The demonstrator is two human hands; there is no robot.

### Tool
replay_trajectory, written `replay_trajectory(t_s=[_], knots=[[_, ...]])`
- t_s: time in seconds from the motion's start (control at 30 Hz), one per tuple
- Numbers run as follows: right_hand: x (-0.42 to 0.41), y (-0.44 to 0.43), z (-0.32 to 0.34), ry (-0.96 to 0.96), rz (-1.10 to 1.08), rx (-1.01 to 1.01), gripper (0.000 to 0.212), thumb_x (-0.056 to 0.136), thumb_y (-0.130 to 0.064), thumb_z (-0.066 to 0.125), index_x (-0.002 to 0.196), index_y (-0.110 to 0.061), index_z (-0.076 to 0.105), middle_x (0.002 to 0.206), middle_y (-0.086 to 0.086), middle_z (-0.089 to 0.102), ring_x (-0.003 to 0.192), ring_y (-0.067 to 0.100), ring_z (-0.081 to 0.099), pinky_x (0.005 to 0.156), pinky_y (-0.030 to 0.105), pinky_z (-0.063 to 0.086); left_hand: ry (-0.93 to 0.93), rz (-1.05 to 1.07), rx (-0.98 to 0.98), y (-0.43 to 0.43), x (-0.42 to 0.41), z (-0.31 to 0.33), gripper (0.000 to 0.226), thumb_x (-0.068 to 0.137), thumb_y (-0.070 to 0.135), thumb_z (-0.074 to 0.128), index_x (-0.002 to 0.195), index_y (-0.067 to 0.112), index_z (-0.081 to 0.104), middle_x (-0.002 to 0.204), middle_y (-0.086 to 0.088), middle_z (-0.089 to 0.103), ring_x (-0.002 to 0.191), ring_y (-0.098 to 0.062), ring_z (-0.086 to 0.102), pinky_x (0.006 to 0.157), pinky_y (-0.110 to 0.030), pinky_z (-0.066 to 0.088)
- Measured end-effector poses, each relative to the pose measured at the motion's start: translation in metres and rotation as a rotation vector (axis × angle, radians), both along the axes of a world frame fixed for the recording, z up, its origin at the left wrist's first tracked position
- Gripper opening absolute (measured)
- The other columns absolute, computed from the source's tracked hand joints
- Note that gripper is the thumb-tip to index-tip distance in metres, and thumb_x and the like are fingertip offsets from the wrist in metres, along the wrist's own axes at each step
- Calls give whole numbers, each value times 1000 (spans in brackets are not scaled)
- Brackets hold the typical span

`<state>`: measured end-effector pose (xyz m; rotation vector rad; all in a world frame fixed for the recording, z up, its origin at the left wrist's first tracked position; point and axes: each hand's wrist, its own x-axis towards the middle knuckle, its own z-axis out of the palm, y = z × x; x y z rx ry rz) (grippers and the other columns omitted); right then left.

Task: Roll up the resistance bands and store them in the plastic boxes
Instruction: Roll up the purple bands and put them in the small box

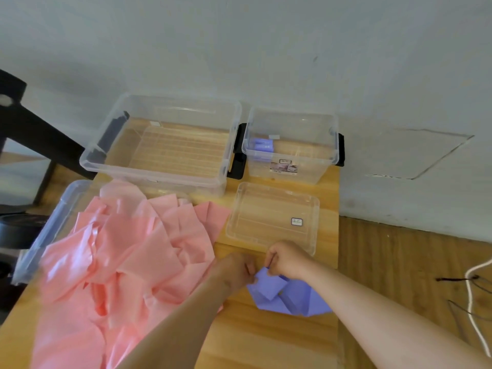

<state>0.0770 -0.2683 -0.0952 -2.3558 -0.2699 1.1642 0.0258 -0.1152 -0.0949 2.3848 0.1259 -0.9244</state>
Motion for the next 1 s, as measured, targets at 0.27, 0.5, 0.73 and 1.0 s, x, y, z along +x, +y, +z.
replay_trajectory(t_s=[0.27, 0.5, 0.73, 1.0], knots=[[31, 13, 72, 23, -280, 271, 15, 82, -4, 68, 79, -18, 64, 74, 1, 63, 73, 17, 58, 69, 30, 46, -111, 203, -233, 32, 34, 60, 33, 87, 2, 61, 63, 23, 55, 72, 7, 56, 69, -7, 50, 66, -19, 41], [58, 42, 183, -50, -257, 450, 35, 79, -2, 74, 106, -15, 58, 82, -3, 59, 78, 11, 57, 70, 21, 45, -270, 318, -438, 79, 75, 178, 28, 94, -3, 48, 73, 14, 53, 72, -1, 54, 64, -8, 51, 57, -15, 43], [73, 82, 306, -256, -311, 628, 29, 82, 5, 67, 95, -16, 53, 67, -3, 57, 66, 15, 51, 65, 28, 39, -465, 346, -542, 117, 94, 307, 27, 96, 1, 47, 74, 13, 57, 69, -1, 56, 66, -14, 53, 72, -32, 46], [80, 98, 449, -413, -429, 880, 22, 86, 3, 56, 88, -19, 56, 75, 2, 57, 71, 17, 55, 72, 30, 46, -661, 283, -638, 137, 95, 449, 16, 95, 9, 56, 81, 9, 65, 75, -2, 61, 67, -5, 58, 70, -24, 53]])
